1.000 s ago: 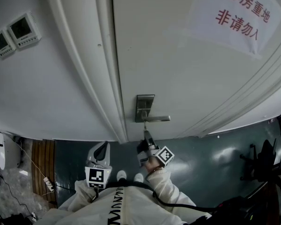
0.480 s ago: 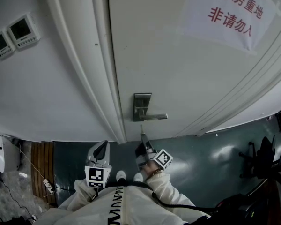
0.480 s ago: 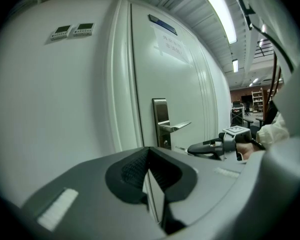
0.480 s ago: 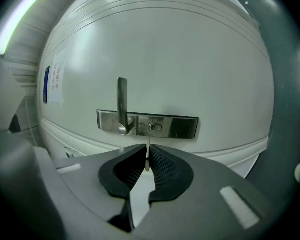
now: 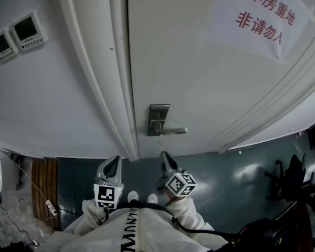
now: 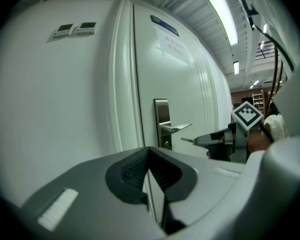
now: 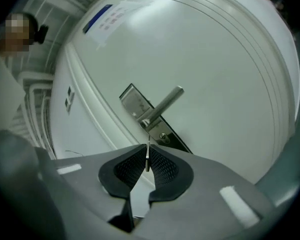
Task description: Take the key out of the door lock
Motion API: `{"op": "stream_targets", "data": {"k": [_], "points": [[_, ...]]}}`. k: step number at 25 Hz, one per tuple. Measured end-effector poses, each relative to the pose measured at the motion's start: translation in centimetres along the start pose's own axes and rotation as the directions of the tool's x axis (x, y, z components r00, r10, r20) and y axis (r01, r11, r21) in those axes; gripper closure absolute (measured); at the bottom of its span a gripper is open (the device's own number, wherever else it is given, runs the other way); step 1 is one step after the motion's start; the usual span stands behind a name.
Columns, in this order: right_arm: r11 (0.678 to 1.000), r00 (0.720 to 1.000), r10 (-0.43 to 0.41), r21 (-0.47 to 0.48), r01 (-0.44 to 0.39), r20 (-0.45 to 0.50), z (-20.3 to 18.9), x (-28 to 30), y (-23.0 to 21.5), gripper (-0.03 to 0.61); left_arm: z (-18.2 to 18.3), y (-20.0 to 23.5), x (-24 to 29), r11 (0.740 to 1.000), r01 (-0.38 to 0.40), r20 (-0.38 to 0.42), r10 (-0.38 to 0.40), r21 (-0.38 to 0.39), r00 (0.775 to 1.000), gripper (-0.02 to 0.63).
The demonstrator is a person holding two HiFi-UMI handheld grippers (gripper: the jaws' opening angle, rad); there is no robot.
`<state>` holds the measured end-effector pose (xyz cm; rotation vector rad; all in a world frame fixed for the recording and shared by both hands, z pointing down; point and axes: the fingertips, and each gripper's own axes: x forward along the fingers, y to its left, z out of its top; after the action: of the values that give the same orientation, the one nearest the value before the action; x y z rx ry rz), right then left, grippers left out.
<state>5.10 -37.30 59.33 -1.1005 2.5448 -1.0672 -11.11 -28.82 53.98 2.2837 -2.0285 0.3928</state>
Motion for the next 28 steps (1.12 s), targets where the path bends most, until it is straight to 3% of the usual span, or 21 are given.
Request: {"op": "stream_targets", "data": {"k": [2,4,8,10,12,16,22,28], "points": [[0.99,1.0,-0.03,-0.137,0.029,-0.002,0.7,-0.3,1.0,0.554,0.1,0.0,0.1,1.0,0.001,0.003,-0.001,-0.008,1.0,0.614],[0.959,0.998,-0.064,-0.278,0.062,0.003,1.5,-0.7,2.2,0.554,0.1,-0.1,0.3,1.0,0.003,0.005,-0.003,-0.013,1.0,0.614],[0.838,0.99,-0.131,-0.528,0.139,0.052,3.0,-2.0,3.7,0.554,0.5,-0.2,0.7,1.0,0.005,0.013,-0.005,-0.021,1.0,0.614],[0.78,0.986,-0.148,-0.604,0.165,0.078,3.5,-2.8,4.1,0.554,0.6,-0.3,0.8,1.0,0.002,0.016,-0.002,-0.028,1.0,0.614],[0.75,0.984,-0.154,-0.638,0.175,0.089,3.9,-3.3,4.3,0.554,0.7,-0.5,1.0,1.0,-0.004,0.017,0.005,-0.03,1.0,0.614],[0.734,0.985,-0.145,-0.658,0.171,0.094,4.3,-3.9,4.3,0.554,1.0,-1.0,1.2,0.999,-0.025,0.02,0.025,-0.022,0.999,0.614],[0.762,0.989,-0.116,-0.631,0.148,0.091,4.4,-5.2,3.5,0.554,1.1,-1.8,0.2,0.997,-0.072,0.024,0.073,-0.006,0.997,0.614],[0.777,0.989,-0.107,-0.612,0.148,0.102,3.9,-6.8,4.2,0.554,0.9,-3.0,-0.7,0.999,-0.045,0.034,0.045,0.001,0.998,0.614]]}}
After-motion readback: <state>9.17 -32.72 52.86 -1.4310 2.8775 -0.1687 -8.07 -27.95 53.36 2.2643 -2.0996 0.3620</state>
